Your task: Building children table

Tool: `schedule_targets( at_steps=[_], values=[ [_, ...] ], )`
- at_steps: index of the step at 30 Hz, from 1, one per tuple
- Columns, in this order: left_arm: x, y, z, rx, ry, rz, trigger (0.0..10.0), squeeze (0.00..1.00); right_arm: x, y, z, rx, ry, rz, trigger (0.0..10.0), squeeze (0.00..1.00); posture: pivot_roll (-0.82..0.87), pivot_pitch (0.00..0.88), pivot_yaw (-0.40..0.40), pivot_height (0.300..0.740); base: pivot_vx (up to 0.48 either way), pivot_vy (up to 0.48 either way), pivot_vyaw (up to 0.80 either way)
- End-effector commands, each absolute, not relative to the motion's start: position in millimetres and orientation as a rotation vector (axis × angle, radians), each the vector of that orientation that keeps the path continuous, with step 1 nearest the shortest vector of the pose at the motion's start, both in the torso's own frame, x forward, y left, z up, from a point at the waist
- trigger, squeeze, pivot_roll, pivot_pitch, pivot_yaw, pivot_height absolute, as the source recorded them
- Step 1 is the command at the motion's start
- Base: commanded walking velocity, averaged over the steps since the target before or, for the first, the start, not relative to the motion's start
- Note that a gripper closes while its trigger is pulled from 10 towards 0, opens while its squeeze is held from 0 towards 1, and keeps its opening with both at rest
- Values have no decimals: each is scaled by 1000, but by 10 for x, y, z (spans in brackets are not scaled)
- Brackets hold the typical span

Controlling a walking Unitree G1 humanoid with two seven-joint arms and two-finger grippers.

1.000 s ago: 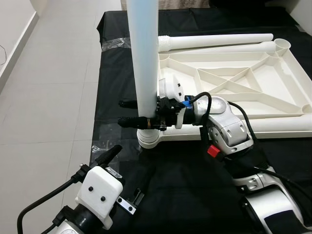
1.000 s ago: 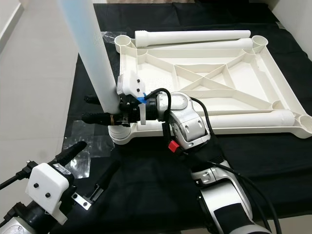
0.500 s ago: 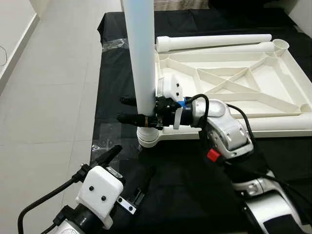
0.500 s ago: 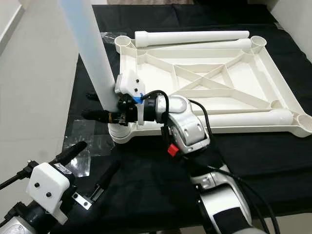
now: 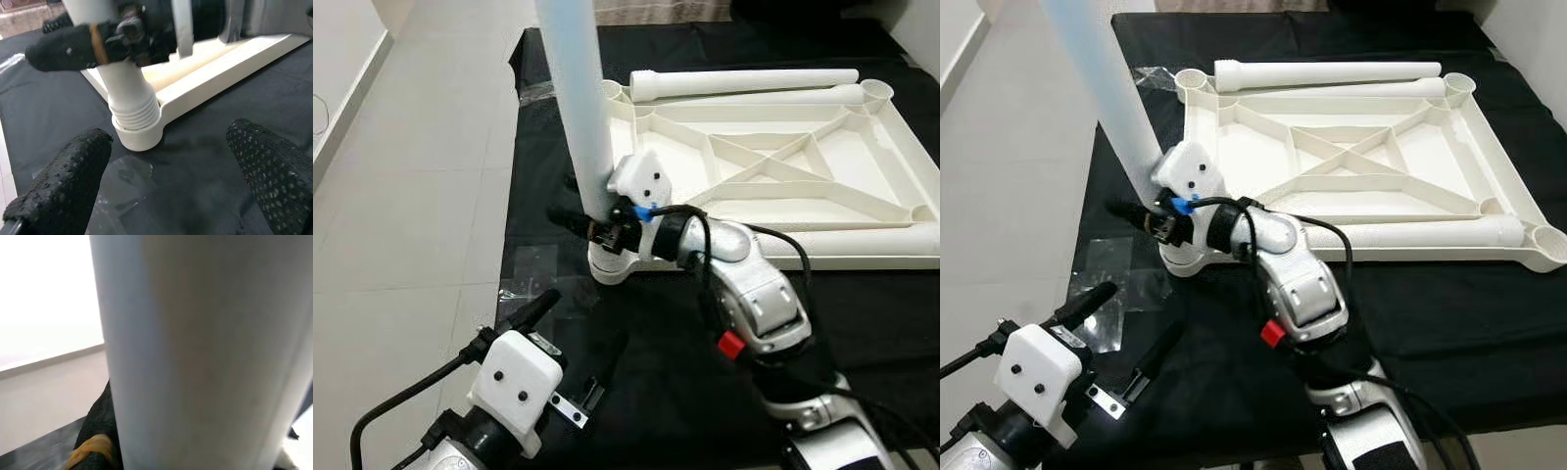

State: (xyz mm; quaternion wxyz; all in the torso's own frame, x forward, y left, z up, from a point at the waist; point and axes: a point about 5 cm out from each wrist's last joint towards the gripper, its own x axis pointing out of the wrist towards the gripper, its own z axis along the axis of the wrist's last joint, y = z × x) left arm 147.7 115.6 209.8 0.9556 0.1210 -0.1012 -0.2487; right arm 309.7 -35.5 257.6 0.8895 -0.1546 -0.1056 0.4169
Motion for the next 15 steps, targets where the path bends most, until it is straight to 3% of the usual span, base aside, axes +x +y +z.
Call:
schedule_targets(
  at_steps=[1, 15],
  values=[
    [1449, 1138, 2084, 238, -187, -515, 10000, 0, 3234, -578, 2139, -348, 10, 670, 10000, 0, 120, 320, -60, 740, 0, 0, 0],
    [1462, 1152, 2087, 245, -188, -520, 10000, 0, 3192, -603, 2099, -136, 20, 493, 10000, 0, 124, 315, -45, 740, 0, 0, 0]
  ],
)
